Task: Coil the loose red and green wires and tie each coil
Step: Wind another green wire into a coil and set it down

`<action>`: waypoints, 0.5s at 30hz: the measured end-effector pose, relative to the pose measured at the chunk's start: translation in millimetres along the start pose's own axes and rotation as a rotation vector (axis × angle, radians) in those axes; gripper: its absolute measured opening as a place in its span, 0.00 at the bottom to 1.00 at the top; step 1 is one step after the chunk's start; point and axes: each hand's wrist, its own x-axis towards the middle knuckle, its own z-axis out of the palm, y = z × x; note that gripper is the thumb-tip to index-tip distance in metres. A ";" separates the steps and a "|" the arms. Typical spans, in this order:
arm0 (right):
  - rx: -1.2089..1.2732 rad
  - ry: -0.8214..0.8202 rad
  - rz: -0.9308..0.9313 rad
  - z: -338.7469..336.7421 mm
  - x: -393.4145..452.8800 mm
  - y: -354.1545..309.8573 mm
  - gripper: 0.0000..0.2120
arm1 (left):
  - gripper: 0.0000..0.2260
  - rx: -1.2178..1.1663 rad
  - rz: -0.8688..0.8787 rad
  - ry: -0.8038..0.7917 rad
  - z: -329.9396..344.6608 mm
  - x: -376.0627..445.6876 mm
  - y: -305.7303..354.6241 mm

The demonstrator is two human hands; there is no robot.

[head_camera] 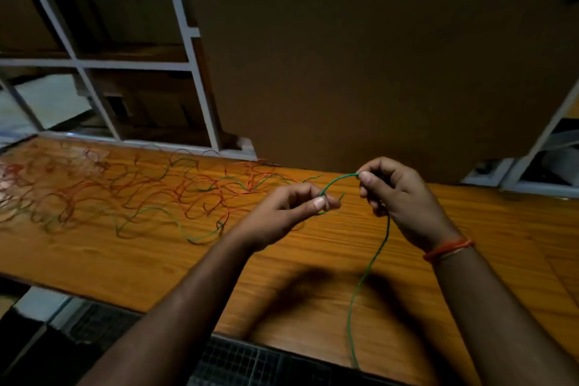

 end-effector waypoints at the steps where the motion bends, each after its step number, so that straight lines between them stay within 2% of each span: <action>1: 0.034 0.076 0.022 3.1 1.0 1.8 0.04 | 0.06 -0.066 0.012 -0.008 -3.7 1.5 -1.3; 4: 0.126 0.282 0.062 3.0 -0.2 6.8 0.05 | 0.10 -0.311 0.009 -0.016 -10.8 3.0 -5.1; 7: 0.032 0.396 0.072 1.7 -3.8 15.0 0.06 | 0.13 -0.518 -0.026 0.025 -15.9 7.6 -3.7; 10: -0.167 0.413 0.092 7.6 -10.0 27.1 0.06 | 0.15 -0.686 -0.049 0.130 -18.1 12.9 5.9; 13: -0.362 0.334 0.131 19.9 -19.1 45.5 0.07 | 0.18 -0.770 -0.080 0.340 -21.6 23.6 9.2; 15: -0.389 0.282 0.181 28.8 -28.1 61.6 0.07 | 0.18 -0.889 -0.127 0.442 -27.3 34.5 6.4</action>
